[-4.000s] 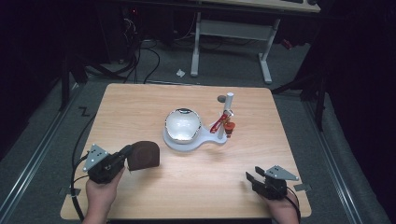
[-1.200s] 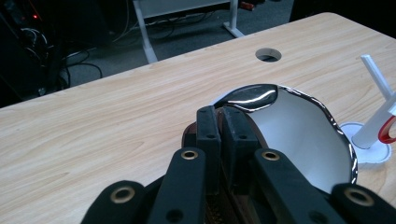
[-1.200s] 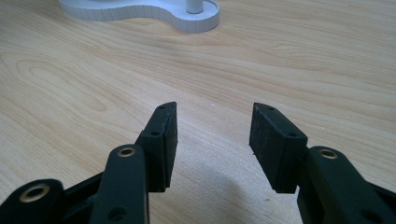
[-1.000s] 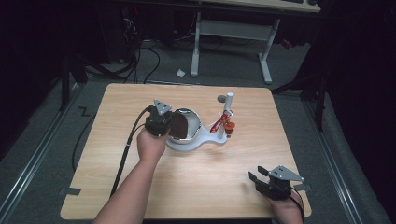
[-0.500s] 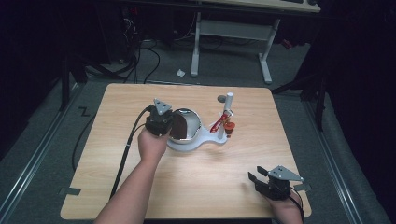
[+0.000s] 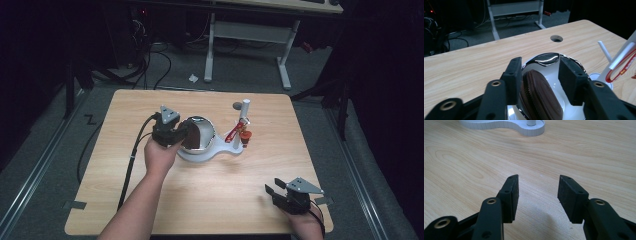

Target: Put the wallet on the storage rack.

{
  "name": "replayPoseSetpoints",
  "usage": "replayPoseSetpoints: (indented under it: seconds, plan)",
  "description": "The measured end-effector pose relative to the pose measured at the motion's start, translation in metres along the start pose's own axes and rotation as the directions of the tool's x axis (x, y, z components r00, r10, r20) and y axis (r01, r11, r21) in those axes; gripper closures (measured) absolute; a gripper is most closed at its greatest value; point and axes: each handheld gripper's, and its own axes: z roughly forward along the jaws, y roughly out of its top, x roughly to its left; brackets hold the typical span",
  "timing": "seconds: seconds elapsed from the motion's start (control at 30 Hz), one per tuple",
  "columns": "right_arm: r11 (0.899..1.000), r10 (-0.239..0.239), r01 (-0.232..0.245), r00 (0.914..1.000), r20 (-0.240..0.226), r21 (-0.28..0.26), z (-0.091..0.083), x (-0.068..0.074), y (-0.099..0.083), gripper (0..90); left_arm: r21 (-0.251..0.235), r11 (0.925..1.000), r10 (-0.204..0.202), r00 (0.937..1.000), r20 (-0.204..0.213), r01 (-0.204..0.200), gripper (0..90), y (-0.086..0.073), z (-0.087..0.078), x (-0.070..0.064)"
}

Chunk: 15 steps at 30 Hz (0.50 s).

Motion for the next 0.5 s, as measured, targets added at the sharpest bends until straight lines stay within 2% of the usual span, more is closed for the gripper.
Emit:
replayPoseSetpoints:
  seconds: [0.23,0.3,0.5]
  plan:
    - [1.0,-0.001,0.001,1.0,0.001,0.003,0.001,0.001,0.0,51.9,-0.016,0.9999,-0.006,0.9993,0.036,0.006,46.3,0.0,-0.013,0.006]
    - [1.0,-0.001,0.001,1.0,0.001,0.004,0.001,0.001,0.0,51.9,-0.026,0.9997,0.002,0.9995,0.031,-0.001,44.6,-0.001,-0.019,0.008]
    - [1.0,0.001,-0.001,1.0,0.0,0.006,0.002,0.001,-0.001,51.8,-0.031,0.9994,-0.013,0.999,0.042,0.014,39.8,-0.009,-0.032,0.018]
